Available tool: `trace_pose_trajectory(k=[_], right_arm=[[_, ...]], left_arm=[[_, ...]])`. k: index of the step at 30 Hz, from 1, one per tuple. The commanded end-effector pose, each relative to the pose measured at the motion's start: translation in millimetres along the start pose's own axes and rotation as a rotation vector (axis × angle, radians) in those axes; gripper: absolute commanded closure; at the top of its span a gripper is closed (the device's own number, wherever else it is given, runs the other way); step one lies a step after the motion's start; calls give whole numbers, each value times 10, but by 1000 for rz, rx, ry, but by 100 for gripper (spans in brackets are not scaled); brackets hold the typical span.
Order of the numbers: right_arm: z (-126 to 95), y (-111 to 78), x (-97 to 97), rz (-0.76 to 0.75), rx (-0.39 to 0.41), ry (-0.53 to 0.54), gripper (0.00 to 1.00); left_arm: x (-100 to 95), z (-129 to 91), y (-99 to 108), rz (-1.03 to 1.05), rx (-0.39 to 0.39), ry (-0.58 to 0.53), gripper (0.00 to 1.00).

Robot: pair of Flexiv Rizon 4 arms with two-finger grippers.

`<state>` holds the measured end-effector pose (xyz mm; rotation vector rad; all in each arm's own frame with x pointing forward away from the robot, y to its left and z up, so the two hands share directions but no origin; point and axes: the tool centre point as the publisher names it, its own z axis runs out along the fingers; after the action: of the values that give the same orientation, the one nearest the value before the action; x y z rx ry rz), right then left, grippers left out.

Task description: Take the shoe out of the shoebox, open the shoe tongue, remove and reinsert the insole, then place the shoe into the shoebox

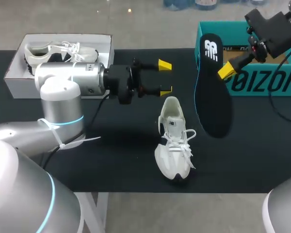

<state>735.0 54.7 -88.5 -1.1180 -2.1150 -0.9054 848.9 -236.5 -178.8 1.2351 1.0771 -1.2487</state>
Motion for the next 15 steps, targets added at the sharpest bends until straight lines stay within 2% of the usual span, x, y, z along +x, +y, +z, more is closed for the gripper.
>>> trace_pose_trajectory(k=[1, 15], right_arm=[[93, 201, -108, 16, 50, 56, 100], [355, 382, -395, 76, 89, 72, 100]], left_arm=[[-47, 43, -33, 24, 2, 13, 0], [-190, 90, -163, 68, 6, 27, 0]])
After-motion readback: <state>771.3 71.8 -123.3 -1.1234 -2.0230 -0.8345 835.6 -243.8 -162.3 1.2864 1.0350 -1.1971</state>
